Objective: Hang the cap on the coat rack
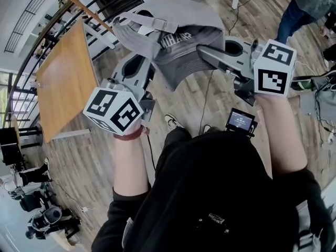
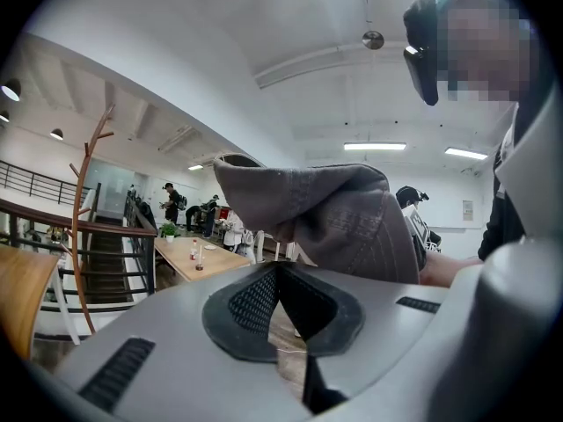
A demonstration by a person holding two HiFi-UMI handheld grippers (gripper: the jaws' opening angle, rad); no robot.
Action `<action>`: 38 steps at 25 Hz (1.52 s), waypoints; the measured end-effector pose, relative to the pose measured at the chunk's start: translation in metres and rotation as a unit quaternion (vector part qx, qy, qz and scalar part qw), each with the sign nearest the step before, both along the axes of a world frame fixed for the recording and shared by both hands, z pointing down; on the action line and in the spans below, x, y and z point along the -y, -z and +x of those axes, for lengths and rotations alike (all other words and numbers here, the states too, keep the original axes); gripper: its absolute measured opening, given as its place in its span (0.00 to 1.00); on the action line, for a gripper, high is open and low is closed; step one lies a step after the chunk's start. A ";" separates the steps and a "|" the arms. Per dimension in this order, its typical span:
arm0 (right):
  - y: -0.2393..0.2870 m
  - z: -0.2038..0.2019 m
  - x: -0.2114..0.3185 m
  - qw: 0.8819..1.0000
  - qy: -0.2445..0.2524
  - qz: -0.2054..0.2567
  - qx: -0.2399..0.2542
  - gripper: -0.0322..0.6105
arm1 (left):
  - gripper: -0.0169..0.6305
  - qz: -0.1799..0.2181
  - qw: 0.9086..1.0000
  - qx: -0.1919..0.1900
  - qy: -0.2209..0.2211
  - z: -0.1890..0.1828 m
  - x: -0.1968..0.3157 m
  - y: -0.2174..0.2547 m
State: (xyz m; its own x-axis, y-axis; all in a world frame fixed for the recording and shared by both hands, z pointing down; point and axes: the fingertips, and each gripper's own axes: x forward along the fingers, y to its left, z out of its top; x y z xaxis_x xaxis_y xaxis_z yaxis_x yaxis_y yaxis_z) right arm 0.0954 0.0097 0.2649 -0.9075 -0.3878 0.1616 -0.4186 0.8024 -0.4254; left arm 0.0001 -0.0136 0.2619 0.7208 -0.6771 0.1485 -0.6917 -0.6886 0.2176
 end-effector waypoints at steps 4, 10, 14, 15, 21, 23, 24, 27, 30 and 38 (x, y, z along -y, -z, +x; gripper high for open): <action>0.001 0.001 0.000 1.000 0.002 0.002 -0.007 0.11 | 0.04 0.004 1.000 0.006 0.008 0.001 0.005 0.000; 0.001 -0.001 -0.001 1.000 0.004 0.011 -0.009 0.11 | 0.03 0.014 1.000 0.017 0.005 0.006 0.006 -0.001; -0.001 0.001 0.002 1.000 -0.005 0.010 -0.025 0.11 | 0.03 0.019 0.999 0.038 0.000 0.011 0.009 -0.002; 0.000 0.002 0.001 1.000 -0.006 0.009 -0.028 0.11 | 0.03 0.019 0.999 0.039 -0.002 0.011 0.009 -0.002; 0.001 0.002 0.002 1.000 -0.010 0.005 -0.027 0.11 | 0.03 0.024 0.999 0.039 -0.009 0.013 0.010 0.003; -0.001 0.001 0.002 1.000 -0.007 0.003 -0.028 0.11 | 0.03 0.028 0.998 0.045 -0.013 0.014 0.009 0.002; -0.001 0.001 0.002 1.000 -0.005 0.003 -0.029 0.11 | 0.03 0.033 0.998 0.051 -0.021 0.016 0.006 0.001; 0.000 0.001 0.002 1.000 0.003 0.002 -0.028 0.11 | 0.03 0.045 0.996 0.070 -0.038 0.023 -0.004 -0.002; 0.001 0.001 0.001 1.000 0.013 0.002 -0.028 0.11 | 0.03 0.043 0.997 0.064 -0.030 0.023 -0.006 -0.002; -0.009 -0.062 -0.009 0.998 0.048 0.012 -0.036 0.11 | 0.03 0.043 0.998 0.044 0.002 -0.038 -0.014 -0.014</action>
